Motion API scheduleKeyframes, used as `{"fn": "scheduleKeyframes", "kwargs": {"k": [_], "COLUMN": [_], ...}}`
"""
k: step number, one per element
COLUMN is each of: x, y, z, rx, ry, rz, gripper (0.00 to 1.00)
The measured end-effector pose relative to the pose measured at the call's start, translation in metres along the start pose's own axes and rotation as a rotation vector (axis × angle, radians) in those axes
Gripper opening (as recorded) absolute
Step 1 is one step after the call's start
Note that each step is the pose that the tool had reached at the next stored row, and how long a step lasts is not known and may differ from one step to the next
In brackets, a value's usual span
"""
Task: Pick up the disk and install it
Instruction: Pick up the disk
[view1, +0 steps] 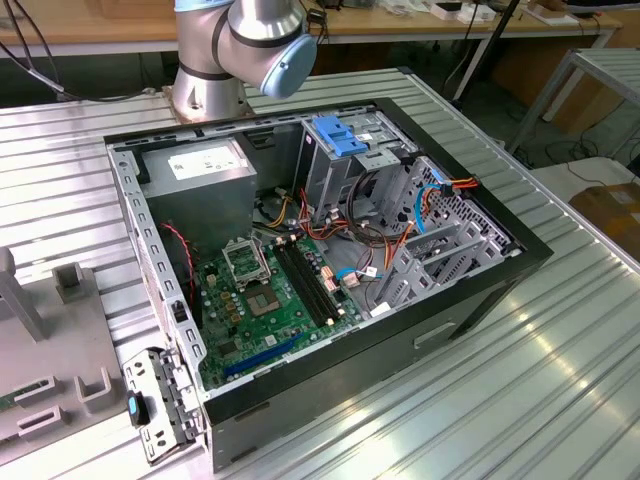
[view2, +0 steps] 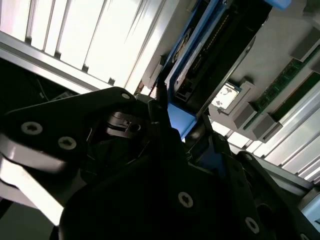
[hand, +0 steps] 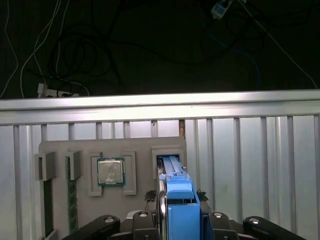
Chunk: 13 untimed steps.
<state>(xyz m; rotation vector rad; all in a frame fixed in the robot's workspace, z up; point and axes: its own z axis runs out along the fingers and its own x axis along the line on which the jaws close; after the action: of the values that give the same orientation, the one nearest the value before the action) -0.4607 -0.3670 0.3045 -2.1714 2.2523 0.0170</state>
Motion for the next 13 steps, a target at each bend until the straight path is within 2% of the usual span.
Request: {"fn": "scheduleKeyframes", "kwargs": {"k": [1, 2, 4, 13], "x": [0.0, 0.0, 0.0, 0.0], "y": [0.0, 0.0, 0.0, 0.0], "z": [0.0, 0.0, 0.0, 0.0], "rx": [0.0, 0.0, 0.0, -0.0003], "ry": [0.0, 0.0, 0.0, -0.0001], "rz": [0.0, 0.001, 0.002, -0.013], "gripper": [0.46, 0.39, 0.37, 0.37]}}
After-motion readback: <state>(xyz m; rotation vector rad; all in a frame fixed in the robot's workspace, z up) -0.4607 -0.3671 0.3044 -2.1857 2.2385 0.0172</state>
